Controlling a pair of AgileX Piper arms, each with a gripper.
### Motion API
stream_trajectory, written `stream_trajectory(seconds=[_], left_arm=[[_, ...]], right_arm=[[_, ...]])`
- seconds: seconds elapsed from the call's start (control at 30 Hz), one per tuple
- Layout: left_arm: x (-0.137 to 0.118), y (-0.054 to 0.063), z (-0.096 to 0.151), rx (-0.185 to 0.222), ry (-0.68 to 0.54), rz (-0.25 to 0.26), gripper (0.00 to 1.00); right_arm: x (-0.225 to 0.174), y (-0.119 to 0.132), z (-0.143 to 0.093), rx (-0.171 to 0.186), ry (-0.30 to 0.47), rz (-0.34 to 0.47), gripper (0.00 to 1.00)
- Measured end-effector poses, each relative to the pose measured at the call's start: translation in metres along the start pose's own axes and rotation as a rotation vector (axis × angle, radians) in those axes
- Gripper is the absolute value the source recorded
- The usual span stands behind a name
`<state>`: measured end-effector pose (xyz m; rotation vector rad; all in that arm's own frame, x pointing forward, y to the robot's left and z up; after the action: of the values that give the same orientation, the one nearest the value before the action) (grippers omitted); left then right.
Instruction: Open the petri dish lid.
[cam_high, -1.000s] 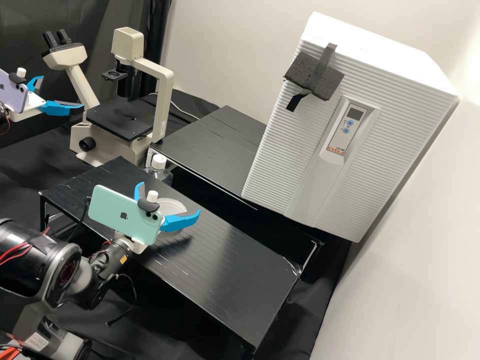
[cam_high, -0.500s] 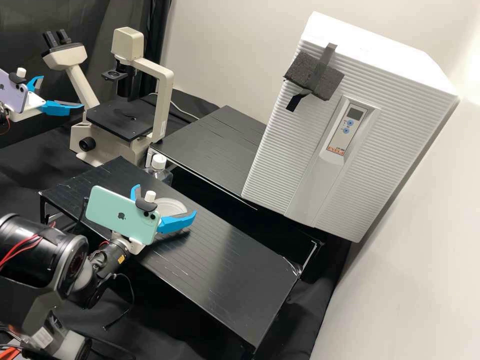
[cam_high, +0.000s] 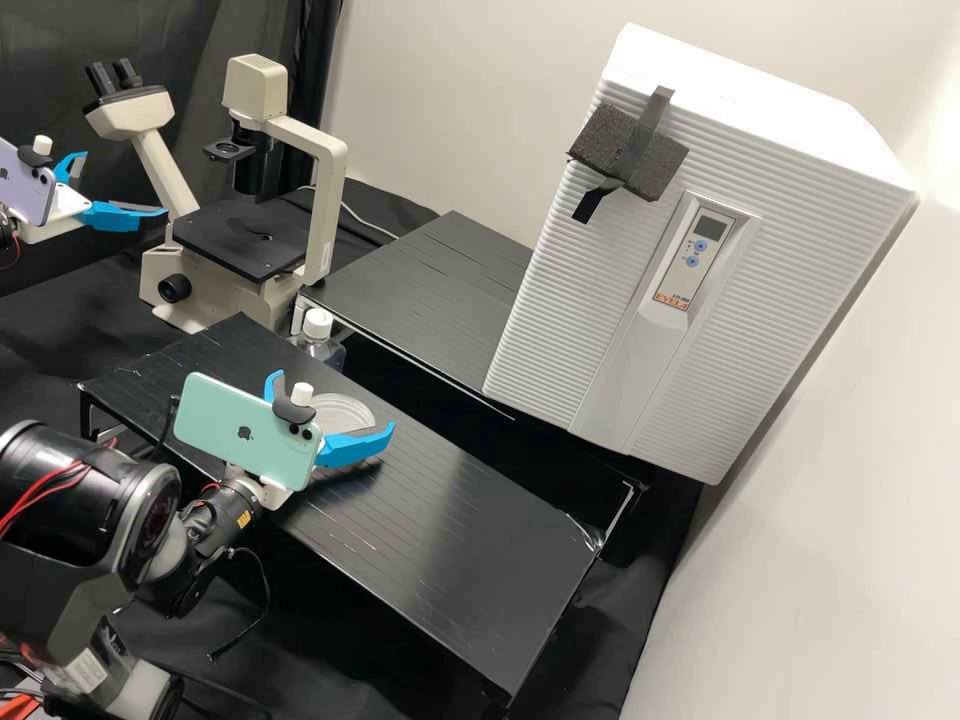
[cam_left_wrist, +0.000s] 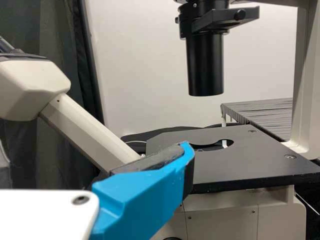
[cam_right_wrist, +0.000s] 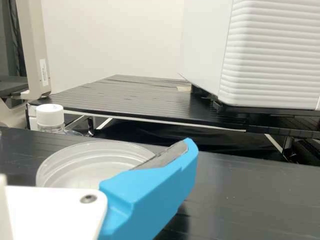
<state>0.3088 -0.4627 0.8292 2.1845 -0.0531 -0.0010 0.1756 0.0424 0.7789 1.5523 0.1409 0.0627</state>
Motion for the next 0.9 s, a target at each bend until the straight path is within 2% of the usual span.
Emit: stream_trajectory(seconds=[0.4,0.5,0.6,0.73,0.9], left_arm=[[0.0,0.0,0.0,0.0,0.0,0.0,1.0],[0.0,0.0,0.0,0.0,0.0,0.0,1.0],[0.0,0.0,0.0,0.0,0.0,0.0,1.0],[0.0,0.0,0.0,0.0,0.0,0.0,1.0],[0.0,0.0,0.0,0.0,0.0,0.0,1.0]], right_arm=[[-0.003,0.002,-0.008,-0.002,0.038,0.016,1.0],[-0.004,0.002,-0.01,0.01,0.036,0.025,1.0],[-0.004,0.002,-0.009,0.002,0.025,0.032,1.0],[-0.005,0.001,-0.01,0.012,0.014,0.036,1.0],[-0.006,-0.002,-0.012,-0.007,0.012,0.026,1.0]])
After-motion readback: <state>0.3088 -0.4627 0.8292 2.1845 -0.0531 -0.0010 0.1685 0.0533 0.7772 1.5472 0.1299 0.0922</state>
